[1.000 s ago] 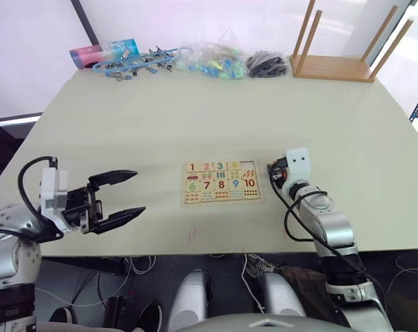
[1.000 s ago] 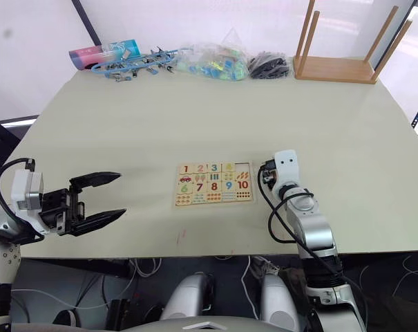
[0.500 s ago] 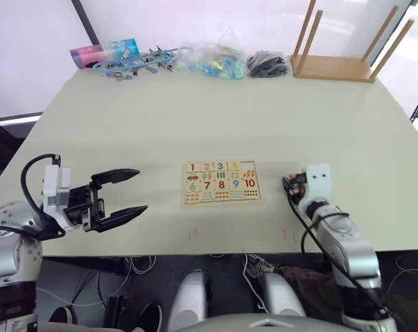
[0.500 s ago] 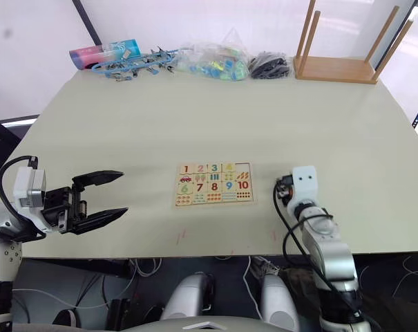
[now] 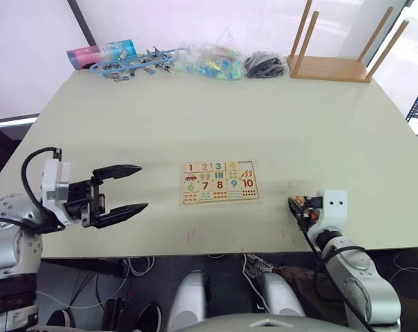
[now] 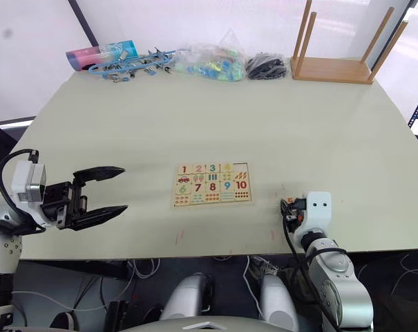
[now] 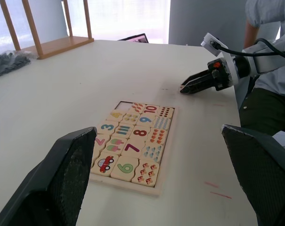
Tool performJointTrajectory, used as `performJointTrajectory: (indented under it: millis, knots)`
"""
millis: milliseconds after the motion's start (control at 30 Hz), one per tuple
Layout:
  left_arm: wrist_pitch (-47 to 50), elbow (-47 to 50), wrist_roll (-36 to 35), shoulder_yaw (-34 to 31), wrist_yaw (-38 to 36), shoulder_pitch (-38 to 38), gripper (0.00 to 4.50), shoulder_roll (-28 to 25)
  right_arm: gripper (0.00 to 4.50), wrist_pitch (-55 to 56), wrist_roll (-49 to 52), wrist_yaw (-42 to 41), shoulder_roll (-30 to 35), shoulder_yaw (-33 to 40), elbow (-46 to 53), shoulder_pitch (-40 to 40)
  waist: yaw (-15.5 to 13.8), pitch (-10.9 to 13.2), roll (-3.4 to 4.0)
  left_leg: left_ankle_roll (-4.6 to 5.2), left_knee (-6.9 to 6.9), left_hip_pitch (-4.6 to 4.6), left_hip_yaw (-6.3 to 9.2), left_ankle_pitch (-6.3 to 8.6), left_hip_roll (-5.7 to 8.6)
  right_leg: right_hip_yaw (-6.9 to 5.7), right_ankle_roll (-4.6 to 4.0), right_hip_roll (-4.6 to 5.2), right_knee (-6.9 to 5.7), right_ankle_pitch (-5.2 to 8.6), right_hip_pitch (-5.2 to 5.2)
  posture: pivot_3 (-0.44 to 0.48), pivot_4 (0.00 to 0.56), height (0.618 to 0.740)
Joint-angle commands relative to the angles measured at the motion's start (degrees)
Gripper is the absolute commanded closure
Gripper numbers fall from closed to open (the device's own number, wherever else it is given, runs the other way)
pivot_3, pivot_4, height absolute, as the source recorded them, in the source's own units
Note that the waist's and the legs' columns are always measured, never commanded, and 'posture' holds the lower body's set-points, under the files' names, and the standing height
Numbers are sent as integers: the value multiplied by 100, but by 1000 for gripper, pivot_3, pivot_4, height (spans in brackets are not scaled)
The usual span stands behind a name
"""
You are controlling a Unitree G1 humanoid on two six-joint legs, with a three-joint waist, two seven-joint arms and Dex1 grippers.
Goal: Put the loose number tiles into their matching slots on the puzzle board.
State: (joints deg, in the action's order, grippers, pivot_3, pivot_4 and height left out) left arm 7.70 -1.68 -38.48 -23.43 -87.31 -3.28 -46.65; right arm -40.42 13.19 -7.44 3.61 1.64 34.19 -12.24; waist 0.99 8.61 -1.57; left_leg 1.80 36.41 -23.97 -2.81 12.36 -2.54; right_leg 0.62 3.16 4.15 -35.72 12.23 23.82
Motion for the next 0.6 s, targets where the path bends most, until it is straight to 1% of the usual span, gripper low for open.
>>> performJointTrajectory:
  millis: [33,133,167,333,433,467,600]
  knots:
    - [-7,71,-60,-27,-45,-40,0,-95,2002,169,76,-133,95,-75,70,18,0,2,3,0,0,0,0,0,0,0,0,0,0,0,0,0,150,740]
    - [-12,112,-67,-46,-21,9,0,-70,675,414,103,-354,287,-94,110,-45,0,3,5,-8,0,0,1,5,0,0,0,0,0,0,0,0,150,740]
    - [-16,121,-70,-55,-17,28,0,-63,72,513,115,-445,366,-86,136,-84,-1,4,6,-8,0,0,0,5,0,0,0,1,0,0,0,0,150,740]
    - [-40,138,-70,-63,14,73,0,-34,27,864,243,-819,741,71,176,-166,-12,4,3,-7,0,-4,0,4,4,-1,1,2,3,0,1,0,150,740]
    - [-51,147,-76,-64,33,85,0,-11,27,1060,452,-1314,1189,347,133,-111,-14,2,0,-6,0,-3,0,3,3,-1,1,0,3,1,1,0,150,740]
    - [-55,151,-77,-59,41,89,0,-1,27,1138,520,-1523,1380,432,81,-80,-17,1,-2,-5,0,-3,0,3,4,-1,1,1,3,0,0,0,150,740]
    - [-100,154,-81,-38,44,124,0,67,27,1425,943,-3028,2603,721,-461,151,-22,-4,-14,5,1,-2,-3,-3,9,0,19,3,4,10,-2,0,150,740]
